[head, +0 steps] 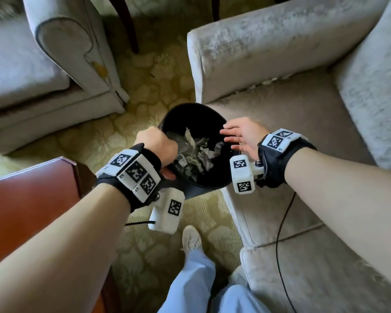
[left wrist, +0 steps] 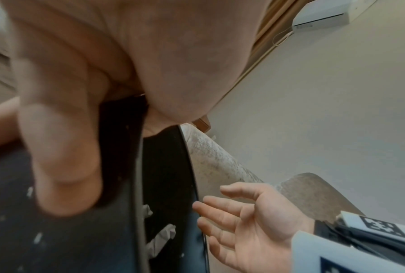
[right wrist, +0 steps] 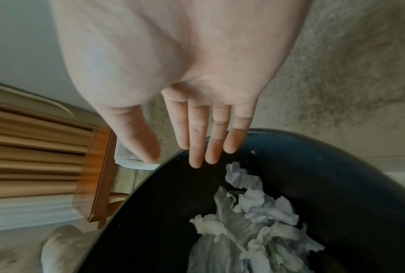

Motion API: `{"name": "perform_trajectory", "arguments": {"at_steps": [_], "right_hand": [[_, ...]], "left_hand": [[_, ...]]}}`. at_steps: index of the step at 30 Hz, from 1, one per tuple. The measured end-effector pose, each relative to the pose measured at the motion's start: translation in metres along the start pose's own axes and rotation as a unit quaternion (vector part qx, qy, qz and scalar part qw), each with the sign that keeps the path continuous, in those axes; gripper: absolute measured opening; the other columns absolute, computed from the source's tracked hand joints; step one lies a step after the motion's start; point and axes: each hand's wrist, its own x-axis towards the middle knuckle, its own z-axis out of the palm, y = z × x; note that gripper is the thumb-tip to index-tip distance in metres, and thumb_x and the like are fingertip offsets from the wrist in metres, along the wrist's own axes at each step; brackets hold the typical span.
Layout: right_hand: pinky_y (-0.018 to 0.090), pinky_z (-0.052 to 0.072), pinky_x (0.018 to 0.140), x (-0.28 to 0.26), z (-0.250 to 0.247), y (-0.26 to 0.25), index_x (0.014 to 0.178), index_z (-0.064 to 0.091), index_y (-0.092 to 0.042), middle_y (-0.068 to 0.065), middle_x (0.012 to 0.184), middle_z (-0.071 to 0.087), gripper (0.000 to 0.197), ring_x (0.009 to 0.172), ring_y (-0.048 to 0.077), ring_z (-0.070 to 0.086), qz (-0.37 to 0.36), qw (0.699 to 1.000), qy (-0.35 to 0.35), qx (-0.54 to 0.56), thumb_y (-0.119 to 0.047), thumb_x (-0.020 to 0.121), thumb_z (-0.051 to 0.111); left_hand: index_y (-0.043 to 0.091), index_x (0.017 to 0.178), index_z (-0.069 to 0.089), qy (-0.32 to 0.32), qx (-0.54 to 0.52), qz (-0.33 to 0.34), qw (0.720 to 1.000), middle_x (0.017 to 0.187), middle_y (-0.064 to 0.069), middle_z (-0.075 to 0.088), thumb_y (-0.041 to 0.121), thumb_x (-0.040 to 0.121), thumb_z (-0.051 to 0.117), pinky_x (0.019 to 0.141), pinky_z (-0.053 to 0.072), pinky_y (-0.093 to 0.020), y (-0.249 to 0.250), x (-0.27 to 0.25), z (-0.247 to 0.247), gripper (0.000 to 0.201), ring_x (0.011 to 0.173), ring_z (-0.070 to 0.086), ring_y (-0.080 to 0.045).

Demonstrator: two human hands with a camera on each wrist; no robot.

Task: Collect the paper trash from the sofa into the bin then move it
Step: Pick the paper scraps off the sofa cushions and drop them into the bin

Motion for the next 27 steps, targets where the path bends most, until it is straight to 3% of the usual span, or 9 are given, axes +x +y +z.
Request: {"name": "perform_trajectory", "arguments": {"at_steps": [3, 6, 9, 13, 16, 18, 20, 24, 27], "right_hand": [[0.027, 0.048, 0.067, 0.012, -0.001, -0.017, 0.093, 0.07, -0.019, -0.004, 0.103, 0.074, 0.019, 0.088, 0.014, 0.063, 0.008, 0.999, 0.029, -0.012, -0.027, 0.077, 0.065], [0.029, 0.049, 0.069, 0.032, -0.015, -0.033, 0.088, 0.071, -0.021, -0.004, 0.102, 0.074, 0.016, 0.094, 0.014, 0.063, 0.001, 0.997, 0.072, -0.007, -0.027, 0.074, 0.067], [0.028, 0.046, 0.067, 0.052, -0.028, -0.042, 0.082, 0.07, -0.023, -0.006, 0.097, 0.074, 0.012, 0.093, 0.012, 0.061, -0.007, 0.995, 0.096, -0.002, -0.028, 0.072, 0.067], [0.028, 0.047, 0.07, 0.082, -0.048, -0.047, 0.082, 0.067, -0.022, -0.004, 0.102, 0.072, 0.006, 0.096, 0.012, 0.058, 0.016, 0.996, 0.085, -0.006, -0.026, 0.077, 0.066], [0.034, 0.051, 0.084, 0.11, -0.063, -0.051, 0.085, 0.067, -0.022, 0.001, 0.109, 0.071, 0.007, 0.104, 0.016, 0.06, 0.062, 0.997, 0.048, -0.001, -0.025, 0.079, 0.066], [0.035, 0.05, 0.083, 0.124, -0.07, -0.051, 0.084, 0.067, -0.021, 0.002, 0.108, 0.071, 0.007, 0.101, 0.018, 0.062, 0.088, 0.996, 0.029, -0.003, -0.026, 0.08, 0.065], [0.031, 0.049, 0.072, 0.139, -0.078, -0.056, 0.082, 0.067, -0.019, 0.004, 0.105, 0.072, 0.005, 0.092, 0.018, 0.062, 0.095, 0.995, 0.025, -0.016, -0.024, 0.082, 0.065], [0.027, 0.046, 0.058, 0.169, -0.088, -0.066, 0.09, 0.068, -0.013, 0.005, 0.097, 0.07, 0.011, 0.078, 0.017, 0.059, 0.089, 0.99, 0.094, -0.057, -0.02, 0.081, 0.07], [0.028, 0.049, 0.057, 0.2, -0.088, -0.075, 0.118, 0.065, -0.012, 0.001, 0.082, 0.068, 0.041, 0.072, 0.014, 0.063, 0.075, 0.984, 0.122, -0.11, -0.024, 0.08, 0.072]], "left_hand": [[-0.004, 0.082, 0.057, -0.006, 0.005, 0.01, 1.0, 0.073, -0.02, 0.068, 0.01, 0.092, 0.044, 0.027, 0.046, -0.027, 0.019, 0.016, -0.011, 0.021, 0.034, 0.063, -0.027], [0.0, 0.076, 0.053, -0.005, 0.016, 0.016, 1.0, 0.075, -0.018, 0.067, 0.011, 0.09, 0.048, 0.026, 0.041, -0.021, 0.042, 0.038, -0.013, 0.019, 0.036, 0.062, -0.025], [-0.003, 0.083, 0.056, -0.029, 0.007, 0.008, 1.0, 0.078, -0.02, 0.07, 0.011, 0.089, 0.044, 0.034, 0.053, -0.032, 0.064, 0.056, -0.005, 0.02, 0.049, 0.069, -0.033], [-0.002, 0.081, 0.054, -0.064, 0.009, -0.009, 0.998, 0.082, -0.024, 0.069, 0.01, 0.091, 0.041, 0.026, 0.042, -0.023, 0.091, 0.076, 0.013, 0.02, 0.031, 0.061, -0.027], [-0.003, 0.075, 0.052, -0.064, 0.027, -0.027, 0.997, 0.064, -0.018, 0.064, 0.008, 0.091, 0.044, 0.023, 0.037, -0.019, 0.115, 0.093, 0.02, 0.021, 0.025, 0.057, -0.019], [-0.004, 0.075, 0.053, -0.063, 0.038, -0.039, 0.996, 0.065, -0.019, 0.066, 0.01, 0.091, 0.046, 0.027, 0.044, -0.024, 0.128, 0.103, 0.024, 0.023, 0.035, 0.064, -0.024], [-0.004, 0.074, 0.052, -0.044, 0.038, -0.036, 0.998, 0.072, -0.023, 0.068, 0.015, 0.091, 0.045, 0.038, 0.054, -0.033, 0.139, 0.116, 0.028, 0.026, 0.05, 0.069, -0.037], [-0.004, 0.081, 0.057, -0.028, 0.1, 0.01, 0.995, 0.083, -0.024, 0.069, 0.024, 0.085, 0.051, 0.064, 0.062, -0.045, 0.158, 0.139, 0.028, 0.029, 0.069, 0.07, -0.041], [-0.001, 0.084, 0.058, -0.04, 0.165, 0.033, 0.985, 0.076, -0.016, 0.063, 0.021, 0.084, 0.053, 0.048, 0.051, -0.03, 0.167, 0.157, 0.024, 0.023, 0.06, 0.064, -0.033]]}}
